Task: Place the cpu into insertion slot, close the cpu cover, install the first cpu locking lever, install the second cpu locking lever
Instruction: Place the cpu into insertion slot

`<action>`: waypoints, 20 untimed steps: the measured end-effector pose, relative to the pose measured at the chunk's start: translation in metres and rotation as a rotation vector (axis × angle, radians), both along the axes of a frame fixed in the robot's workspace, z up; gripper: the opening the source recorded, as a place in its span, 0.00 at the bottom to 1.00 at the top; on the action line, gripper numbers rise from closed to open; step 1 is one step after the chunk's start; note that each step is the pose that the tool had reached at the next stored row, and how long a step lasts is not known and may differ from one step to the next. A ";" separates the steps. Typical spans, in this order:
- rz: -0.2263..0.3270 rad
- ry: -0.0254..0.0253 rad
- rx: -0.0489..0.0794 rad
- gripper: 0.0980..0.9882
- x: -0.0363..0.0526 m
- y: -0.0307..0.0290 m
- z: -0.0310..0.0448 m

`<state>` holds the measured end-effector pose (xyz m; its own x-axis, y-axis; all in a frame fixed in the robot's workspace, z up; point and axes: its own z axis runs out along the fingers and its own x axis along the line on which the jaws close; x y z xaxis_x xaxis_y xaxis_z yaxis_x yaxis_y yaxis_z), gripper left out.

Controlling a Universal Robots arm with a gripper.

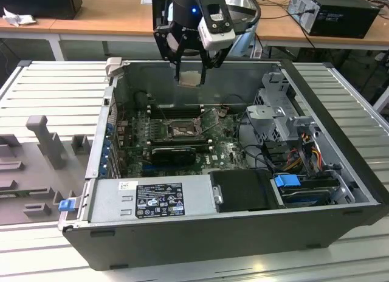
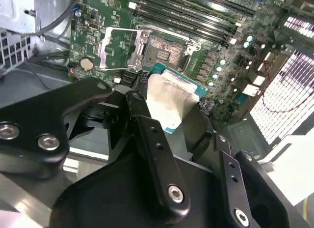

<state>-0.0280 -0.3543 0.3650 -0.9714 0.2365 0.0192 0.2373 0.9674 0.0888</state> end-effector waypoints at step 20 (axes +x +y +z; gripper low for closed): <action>-0.362 0.0001 -0.002 0.48 0.0000 0.0000 -0.0008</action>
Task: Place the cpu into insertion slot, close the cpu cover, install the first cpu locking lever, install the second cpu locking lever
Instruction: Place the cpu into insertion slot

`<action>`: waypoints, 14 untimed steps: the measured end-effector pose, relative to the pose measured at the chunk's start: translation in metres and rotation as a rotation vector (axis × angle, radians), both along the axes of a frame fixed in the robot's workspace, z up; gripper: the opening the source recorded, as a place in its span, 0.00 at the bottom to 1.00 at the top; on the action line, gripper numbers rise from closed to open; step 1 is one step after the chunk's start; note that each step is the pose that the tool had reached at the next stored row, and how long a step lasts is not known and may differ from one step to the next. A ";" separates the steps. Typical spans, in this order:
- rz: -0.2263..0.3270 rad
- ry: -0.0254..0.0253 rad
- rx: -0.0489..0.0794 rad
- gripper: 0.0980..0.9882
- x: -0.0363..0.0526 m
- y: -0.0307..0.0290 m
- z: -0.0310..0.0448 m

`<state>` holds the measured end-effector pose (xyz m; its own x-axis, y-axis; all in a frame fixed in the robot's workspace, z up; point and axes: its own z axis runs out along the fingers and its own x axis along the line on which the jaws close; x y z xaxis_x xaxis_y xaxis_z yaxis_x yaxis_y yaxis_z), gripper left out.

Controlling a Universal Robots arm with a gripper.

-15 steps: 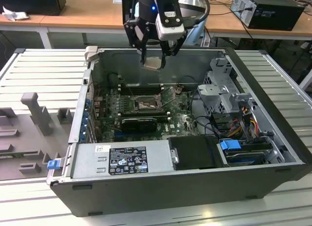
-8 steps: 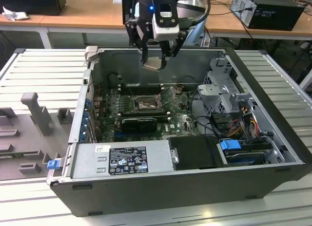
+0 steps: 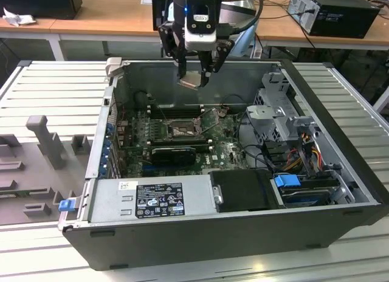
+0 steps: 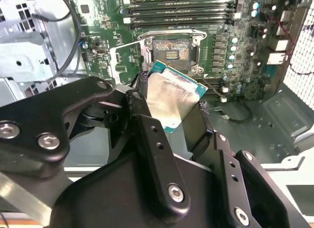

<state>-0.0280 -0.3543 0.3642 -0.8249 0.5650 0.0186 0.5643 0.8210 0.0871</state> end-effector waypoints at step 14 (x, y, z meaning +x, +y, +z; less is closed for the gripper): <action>-0.221 0.0001 -0.002 0.48 0.0000 0.0000 -0.0008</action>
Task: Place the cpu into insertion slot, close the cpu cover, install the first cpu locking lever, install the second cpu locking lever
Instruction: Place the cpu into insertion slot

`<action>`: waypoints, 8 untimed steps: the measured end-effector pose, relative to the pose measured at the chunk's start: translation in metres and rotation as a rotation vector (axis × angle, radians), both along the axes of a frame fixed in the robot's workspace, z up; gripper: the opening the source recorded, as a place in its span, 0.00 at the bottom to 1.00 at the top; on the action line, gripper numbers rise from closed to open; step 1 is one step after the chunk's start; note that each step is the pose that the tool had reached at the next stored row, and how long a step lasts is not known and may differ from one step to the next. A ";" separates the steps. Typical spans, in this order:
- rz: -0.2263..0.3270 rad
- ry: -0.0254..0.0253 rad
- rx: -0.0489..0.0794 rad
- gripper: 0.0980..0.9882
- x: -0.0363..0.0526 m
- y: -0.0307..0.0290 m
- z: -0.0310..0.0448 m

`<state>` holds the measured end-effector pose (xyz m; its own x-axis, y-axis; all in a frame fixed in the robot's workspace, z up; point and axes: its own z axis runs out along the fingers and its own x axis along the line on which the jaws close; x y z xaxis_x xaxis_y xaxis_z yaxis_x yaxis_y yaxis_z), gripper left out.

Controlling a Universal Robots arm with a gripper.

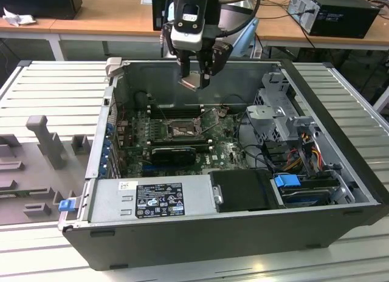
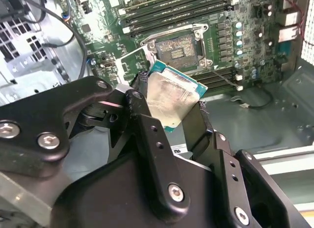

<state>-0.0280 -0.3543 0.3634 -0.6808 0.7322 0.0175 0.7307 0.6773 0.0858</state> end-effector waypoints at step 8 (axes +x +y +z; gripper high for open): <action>-0.122 0.0002 0.000 0.48 0.0000 0.0000 -0.0004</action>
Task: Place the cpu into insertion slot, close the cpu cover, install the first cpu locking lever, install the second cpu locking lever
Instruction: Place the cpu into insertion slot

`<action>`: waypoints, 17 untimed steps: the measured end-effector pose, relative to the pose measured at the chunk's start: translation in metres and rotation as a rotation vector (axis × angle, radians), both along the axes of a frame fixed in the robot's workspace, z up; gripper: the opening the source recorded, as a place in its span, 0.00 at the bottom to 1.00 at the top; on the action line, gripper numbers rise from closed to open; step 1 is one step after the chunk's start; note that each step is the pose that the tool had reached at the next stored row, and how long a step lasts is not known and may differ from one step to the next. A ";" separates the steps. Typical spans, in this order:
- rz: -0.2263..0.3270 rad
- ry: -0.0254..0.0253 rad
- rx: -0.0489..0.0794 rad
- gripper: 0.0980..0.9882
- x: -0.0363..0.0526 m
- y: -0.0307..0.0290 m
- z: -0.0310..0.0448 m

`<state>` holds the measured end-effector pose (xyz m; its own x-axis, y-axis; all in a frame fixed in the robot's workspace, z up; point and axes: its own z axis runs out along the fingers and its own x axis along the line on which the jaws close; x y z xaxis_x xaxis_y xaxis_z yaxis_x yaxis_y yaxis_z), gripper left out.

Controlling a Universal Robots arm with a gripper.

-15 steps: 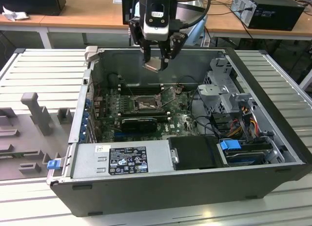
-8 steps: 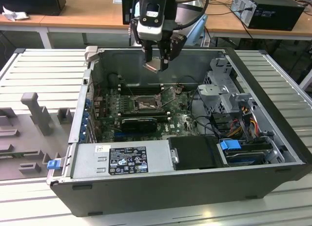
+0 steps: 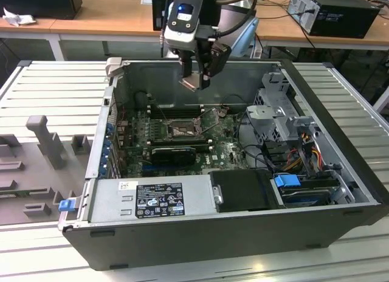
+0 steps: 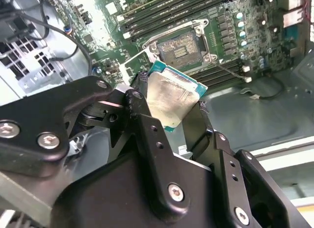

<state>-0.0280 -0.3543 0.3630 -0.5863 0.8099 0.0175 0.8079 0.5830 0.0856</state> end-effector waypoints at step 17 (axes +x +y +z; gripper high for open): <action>-0.279 0.0013 0.000 0.48 0.0000 0.0000 -0.0010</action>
<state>-0.0280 -0.3543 0.3620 -0.3405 0.9401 0.0178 0.9374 0.3379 0.0843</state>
